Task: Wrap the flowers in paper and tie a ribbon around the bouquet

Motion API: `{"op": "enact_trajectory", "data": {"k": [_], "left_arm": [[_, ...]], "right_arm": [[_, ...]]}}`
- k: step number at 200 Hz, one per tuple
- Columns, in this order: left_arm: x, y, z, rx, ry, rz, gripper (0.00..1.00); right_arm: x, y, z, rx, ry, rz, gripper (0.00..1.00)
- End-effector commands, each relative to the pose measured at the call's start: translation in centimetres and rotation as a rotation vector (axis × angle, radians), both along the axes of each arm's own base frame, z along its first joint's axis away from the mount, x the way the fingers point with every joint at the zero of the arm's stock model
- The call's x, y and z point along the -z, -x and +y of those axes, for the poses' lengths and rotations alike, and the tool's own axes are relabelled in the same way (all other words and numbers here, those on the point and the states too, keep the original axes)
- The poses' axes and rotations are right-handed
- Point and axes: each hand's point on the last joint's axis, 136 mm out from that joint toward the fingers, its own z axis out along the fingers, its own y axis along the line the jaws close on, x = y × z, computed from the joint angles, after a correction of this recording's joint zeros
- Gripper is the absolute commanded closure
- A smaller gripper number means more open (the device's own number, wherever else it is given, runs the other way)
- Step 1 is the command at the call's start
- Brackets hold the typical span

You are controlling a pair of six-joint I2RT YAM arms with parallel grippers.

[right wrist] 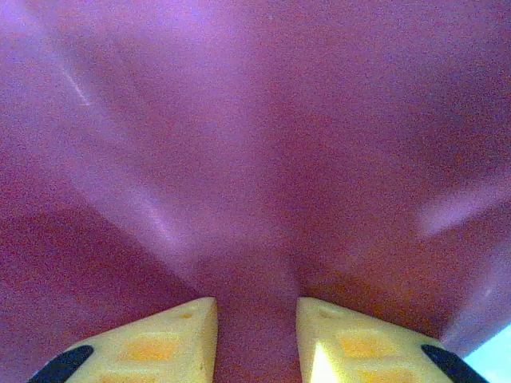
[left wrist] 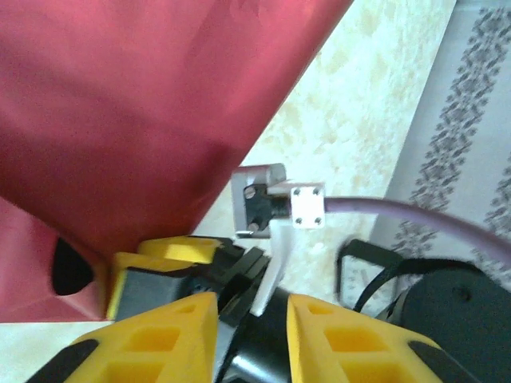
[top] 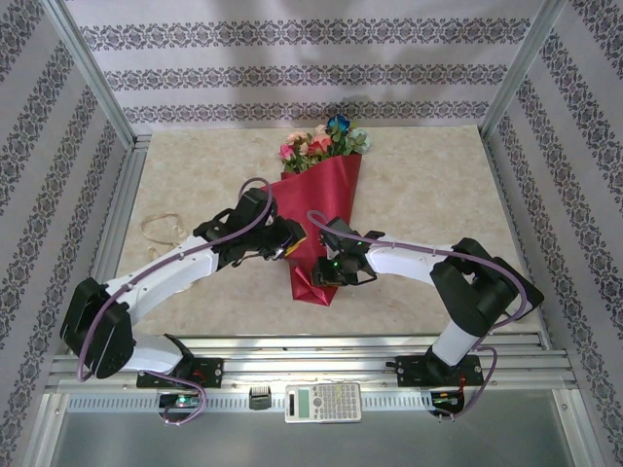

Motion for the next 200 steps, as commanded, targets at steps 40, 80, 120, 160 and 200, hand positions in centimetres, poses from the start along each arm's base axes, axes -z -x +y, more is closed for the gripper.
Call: {"op": "enact_trajectory", "data": {"k": [40,80,120,160,200], "left_arm": [[8.4,-1.8,-2.3,-0.183,0.145,0.238,0.78],[12.0,1.1,-0.2,-0.174,0.052,0.312,0.82],[12.3,1.0,-0.5,-0.096,0.018,0.264,0.82],[13.8,1.0,-0.9,-0.039,-0.003,0.245,0.82],[14.7,2.2,0.1,-0.008,-0.073,0.275,0.82]], "right_arm": [[0.3,0.1,-0.1,0.01,-0.036,0.048,0.66],[-1.6,-1.4,-1.3,0.069,-0.07,0.016,0.64],[-2.0,-3.8,-4.5,0.2,-0.093,0.025,0.67],[-4.8,-7.5,-7.3,0.366,-0.191,-0.029,0.63],[-4.6,-8.6,-7.2,0.432,-0.341,0.02,0.55]]}}
